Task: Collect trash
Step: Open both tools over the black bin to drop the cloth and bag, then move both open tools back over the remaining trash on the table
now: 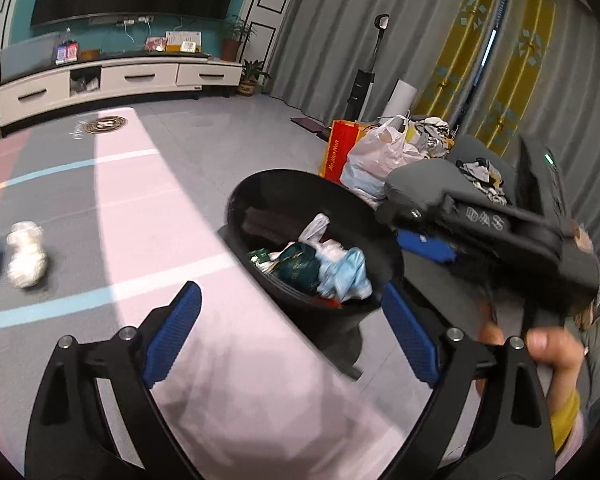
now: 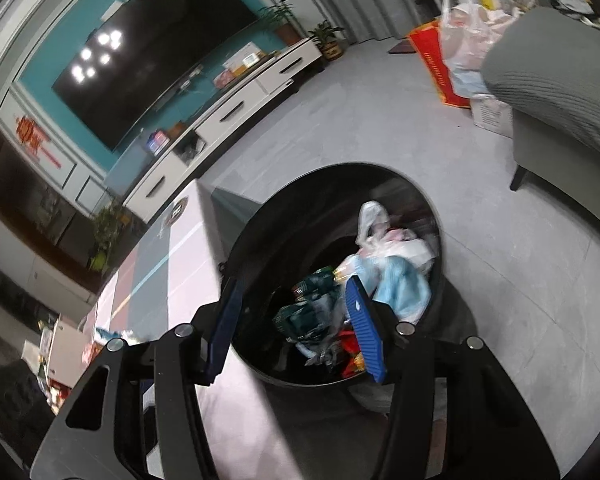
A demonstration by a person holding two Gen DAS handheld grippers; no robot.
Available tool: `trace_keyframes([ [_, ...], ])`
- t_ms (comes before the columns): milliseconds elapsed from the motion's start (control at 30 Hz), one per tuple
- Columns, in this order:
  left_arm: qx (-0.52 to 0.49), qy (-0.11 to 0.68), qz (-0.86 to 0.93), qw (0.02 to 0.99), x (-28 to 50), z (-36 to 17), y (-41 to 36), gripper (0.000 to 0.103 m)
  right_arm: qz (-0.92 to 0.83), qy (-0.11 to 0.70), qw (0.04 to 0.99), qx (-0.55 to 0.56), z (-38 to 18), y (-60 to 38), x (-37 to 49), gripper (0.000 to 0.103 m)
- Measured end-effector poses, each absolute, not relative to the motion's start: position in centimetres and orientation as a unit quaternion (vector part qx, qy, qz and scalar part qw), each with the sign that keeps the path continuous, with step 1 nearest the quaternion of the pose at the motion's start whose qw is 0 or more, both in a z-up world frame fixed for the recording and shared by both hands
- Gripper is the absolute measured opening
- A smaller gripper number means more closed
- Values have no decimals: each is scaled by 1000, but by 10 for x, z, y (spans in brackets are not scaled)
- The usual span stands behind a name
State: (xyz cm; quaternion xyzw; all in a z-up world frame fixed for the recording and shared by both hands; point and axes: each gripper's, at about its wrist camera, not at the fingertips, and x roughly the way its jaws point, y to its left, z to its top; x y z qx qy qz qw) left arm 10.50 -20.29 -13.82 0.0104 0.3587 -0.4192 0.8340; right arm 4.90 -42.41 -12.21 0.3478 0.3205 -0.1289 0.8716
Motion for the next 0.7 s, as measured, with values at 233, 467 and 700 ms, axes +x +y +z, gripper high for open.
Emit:
trace_keyframes([
  [233,19,359,-373,855,109,-131,-137,93,-87,351,883,299,-122,-373,78,54],
  [467,12,322,-205,924,123,-125,-33,93,-46,375,889,260,-123,-324,100,54],
  [700,-59,356,-107,927,151,-128,45,93,-15,386,897,215,-123,-278,116,58],
])
